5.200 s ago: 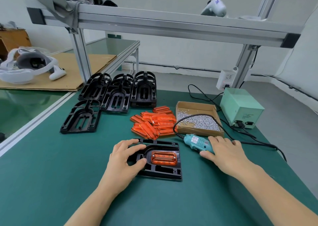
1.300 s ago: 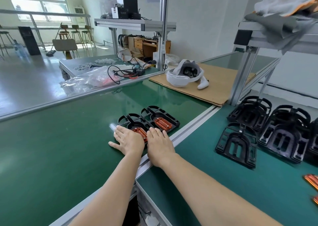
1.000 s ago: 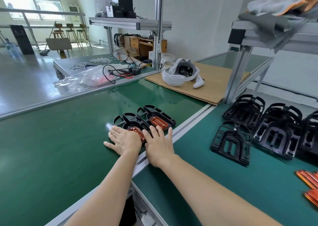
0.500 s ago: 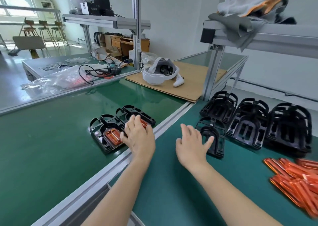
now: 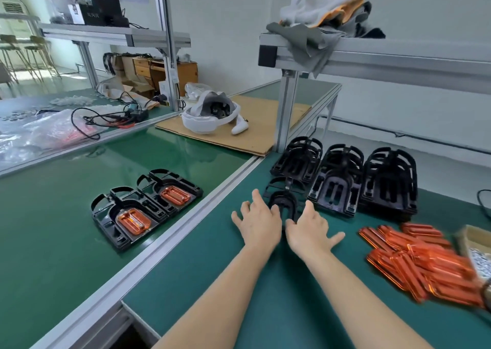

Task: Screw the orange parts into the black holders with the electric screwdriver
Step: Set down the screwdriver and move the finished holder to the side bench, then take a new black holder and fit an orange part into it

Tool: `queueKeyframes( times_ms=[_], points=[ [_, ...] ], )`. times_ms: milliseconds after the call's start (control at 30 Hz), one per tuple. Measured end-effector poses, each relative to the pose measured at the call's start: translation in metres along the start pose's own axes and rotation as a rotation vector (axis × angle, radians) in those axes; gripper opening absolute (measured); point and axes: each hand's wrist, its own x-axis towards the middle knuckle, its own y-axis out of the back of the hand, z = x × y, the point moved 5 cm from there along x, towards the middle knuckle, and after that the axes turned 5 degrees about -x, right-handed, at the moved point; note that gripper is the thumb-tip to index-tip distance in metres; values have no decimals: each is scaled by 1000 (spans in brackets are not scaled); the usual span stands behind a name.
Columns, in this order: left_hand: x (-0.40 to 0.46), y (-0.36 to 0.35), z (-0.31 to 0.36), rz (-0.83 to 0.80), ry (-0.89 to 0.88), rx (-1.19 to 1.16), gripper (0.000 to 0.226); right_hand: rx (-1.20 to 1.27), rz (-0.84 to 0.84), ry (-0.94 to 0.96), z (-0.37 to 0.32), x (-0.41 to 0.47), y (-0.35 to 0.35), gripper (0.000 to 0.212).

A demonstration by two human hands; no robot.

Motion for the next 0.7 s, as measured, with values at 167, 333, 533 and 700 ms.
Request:
queueKeyframes(
  times_ms=[167, 333, 533, 700],
  points=[
    [-1, -4, 3, 8, 34, 8, 56, 24, -15, 18, 0, 1, -6, 63],
    [-6, -2, 7, -8, 72, -47, 53, 29, -30, 39, -3, -4, -4, 63],
    [-23, 5, 17, 12, 62, -229, 51, 123, -28, 118, 4, -13, 11, 48],
    [-47, 16, 23, 13, 49, -493, 53, 359, 18, 217, 15, -31, 24, 41]
  ],
)
